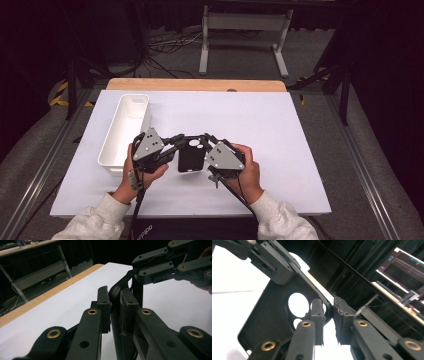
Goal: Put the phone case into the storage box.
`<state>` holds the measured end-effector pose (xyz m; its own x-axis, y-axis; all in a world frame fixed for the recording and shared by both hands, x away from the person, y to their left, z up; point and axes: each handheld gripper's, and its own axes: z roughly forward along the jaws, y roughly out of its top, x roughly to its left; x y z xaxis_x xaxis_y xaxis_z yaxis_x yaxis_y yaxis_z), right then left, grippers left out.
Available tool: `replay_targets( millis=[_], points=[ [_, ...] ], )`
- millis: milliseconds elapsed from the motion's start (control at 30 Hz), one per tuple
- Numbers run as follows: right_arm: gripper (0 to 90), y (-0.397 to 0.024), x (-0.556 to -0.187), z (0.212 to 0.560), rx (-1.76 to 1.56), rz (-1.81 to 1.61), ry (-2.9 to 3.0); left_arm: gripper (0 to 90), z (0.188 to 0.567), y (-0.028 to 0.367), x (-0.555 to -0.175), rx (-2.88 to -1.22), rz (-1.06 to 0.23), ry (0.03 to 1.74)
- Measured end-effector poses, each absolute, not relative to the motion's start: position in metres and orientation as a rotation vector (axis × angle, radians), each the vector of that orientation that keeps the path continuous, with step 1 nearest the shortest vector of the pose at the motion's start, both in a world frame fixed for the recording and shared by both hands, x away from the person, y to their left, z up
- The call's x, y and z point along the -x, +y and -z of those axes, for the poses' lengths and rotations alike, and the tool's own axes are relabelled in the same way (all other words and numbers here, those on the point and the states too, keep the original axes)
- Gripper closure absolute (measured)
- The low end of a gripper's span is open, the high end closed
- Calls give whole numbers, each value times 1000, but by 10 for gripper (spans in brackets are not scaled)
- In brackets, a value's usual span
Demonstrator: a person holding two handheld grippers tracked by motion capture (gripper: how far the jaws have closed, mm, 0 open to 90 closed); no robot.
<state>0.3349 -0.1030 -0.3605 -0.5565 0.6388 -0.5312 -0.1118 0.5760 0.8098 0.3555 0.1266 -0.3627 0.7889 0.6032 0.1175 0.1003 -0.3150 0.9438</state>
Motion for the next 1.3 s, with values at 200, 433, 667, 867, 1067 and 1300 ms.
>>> replay_targets(
  millis=[200,433,667,867,1067,1300],
  points=[
    [753,-107,-337,358,-457,-1122,1937,811,363,127,-355,-1845,-554,527],
    [714,-110,-339,356,-486,-1169,1953,811,362,129,-354,-1833,-556,523],
    [644,-112,-339,356,-495,-1190,1964,812,359,134,-355,-1822,-563,527],
    [554,-113,-340,356,-501,-1197,1973,811,358,136,-354,-1813,-566,527],
    [433,-117,-341,358,-532,-1199,1988,811,357,137,-354,-1812,-569,524],
    [328,-124,-340,360,-553,-1203,1977,811,356,139,-354,-1813,-574,527]
  ],
)
